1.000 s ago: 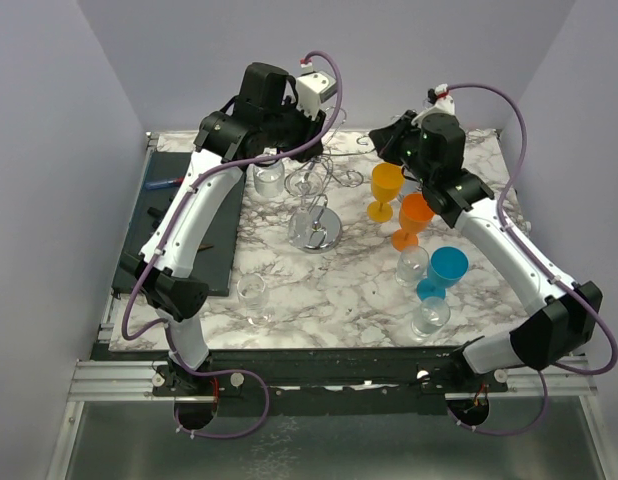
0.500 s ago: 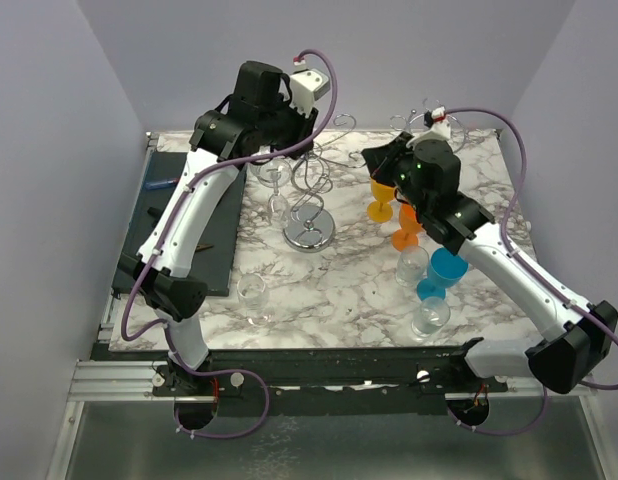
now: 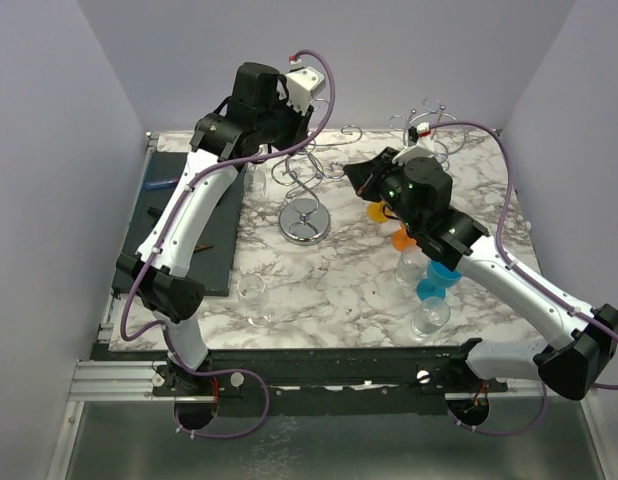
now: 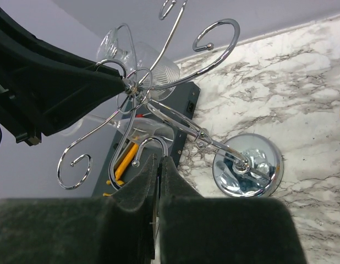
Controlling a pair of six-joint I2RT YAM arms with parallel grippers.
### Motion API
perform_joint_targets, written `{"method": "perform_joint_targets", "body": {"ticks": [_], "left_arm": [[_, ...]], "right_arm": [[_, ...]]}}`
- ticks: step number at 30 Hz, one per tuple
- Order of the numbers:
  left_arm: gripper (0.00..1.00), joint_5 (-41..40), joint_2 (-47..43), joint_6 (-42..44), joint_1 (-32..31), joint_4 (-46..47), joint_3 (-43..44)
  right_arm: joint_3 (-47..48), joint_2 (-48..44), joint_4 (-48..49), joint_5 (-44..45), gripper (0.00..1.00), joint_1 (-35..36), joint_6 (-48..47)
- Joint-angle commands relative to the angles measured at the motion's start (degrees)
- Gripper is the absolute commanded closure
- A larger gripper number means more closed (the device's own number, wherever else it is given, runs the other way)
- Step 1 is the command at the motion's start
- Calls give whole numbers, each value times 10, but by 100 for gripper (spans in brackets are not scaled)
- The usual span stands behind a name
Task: Place the wine glass upside down on the wine glass rack
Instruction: Adjust the wine rack at the center of the board.
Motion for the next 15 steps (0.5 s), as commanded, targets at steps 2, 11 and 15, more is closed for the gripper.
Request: {"method": "perform_joint_targets", "body": {"ticks": [2, 11, 15], "left_arm": [[71, -12, -34, 2, 2, 23, -41], [39, -21, -64, 2, 3, 28, -49], [38, -17, -75, 0, 5, 28, -51]], "right_arm": [[0, 21, -106, -10, 97, 9, -17], [58, 25, -146, 23, 56, 8, -47], [100, 23, -188, 46, 45, 8, -69]]}}
